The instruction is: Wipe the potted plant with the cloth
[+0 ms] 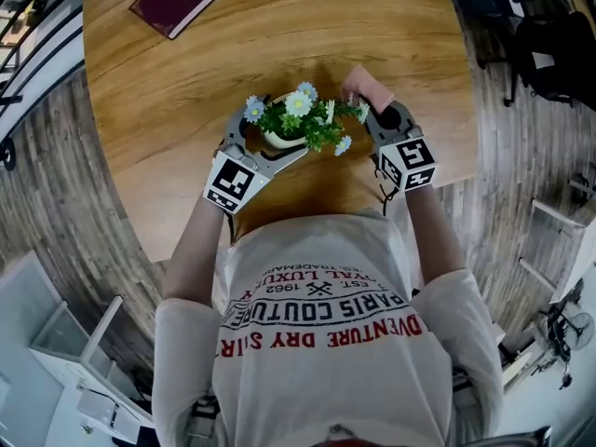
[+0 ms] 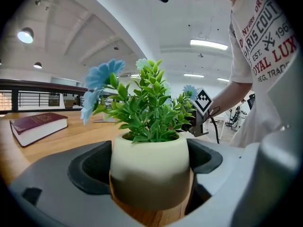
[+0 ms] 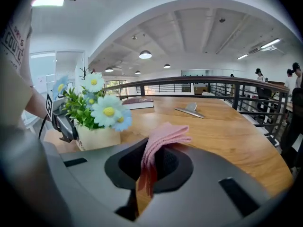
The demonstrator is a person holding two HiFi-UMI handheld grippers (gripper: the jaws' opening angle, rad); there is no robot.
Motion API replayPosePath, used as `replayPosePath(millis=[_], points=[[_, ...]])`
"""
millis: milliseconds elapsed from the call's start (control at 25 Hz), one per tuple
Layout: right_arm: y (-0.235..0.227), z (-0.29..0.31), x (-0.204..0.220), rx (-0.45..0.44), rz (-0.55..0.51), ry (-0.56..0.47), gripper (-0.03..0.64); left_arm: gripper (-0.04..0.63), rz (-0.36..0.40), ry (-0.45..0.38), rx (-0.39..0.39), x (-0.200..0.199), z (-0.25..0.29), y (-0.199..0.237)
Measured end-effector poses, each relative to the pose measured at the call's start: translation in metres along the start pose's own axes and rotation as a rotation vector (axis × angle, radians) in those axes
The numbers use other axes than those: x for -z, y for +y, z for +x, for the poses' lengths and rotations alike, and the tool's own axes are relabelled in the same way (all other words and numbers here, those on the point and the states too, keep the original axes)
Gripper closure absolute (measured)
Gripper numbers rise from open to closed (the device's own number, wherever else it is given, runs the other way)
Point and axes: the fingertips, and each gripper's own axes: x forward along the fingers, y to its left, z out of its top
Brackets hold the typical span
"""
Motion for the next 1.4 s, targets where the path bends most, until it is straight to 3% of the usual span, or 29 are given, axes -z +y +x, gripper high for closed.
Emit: replayPosePath(millis=[520,720,880,1120,1400], points=[[0.002,0.003,-0.003,0.033,0.037,-0.066,0.581,0.098,0.077,-0.026,0.017,0.020,-0.003,0.000],[0.008,-0.003,-0.007,0.044,0.014,-0.064,0.581,0.098,0.040,0.025,0.014,0.031,-0.006,0.001],[0.015,-0.008,-0.015,0.046,0.002,-0.067,0.581,0.098,-0.002,0.046,-0.059,0.036,-0.019,0.006],[0.021,-0.024,-0.038,0.063,-0.079,-0.061,0.581,0.098,-0.034,0.033,-0.229,0.018,-0.060,0.012],[0.031,-0.039,-0.078,0.038,-0.090,-0.131,0.581,0.108,-0.071,-0.061,-0.355,-0.046,-0.110,0.011]])
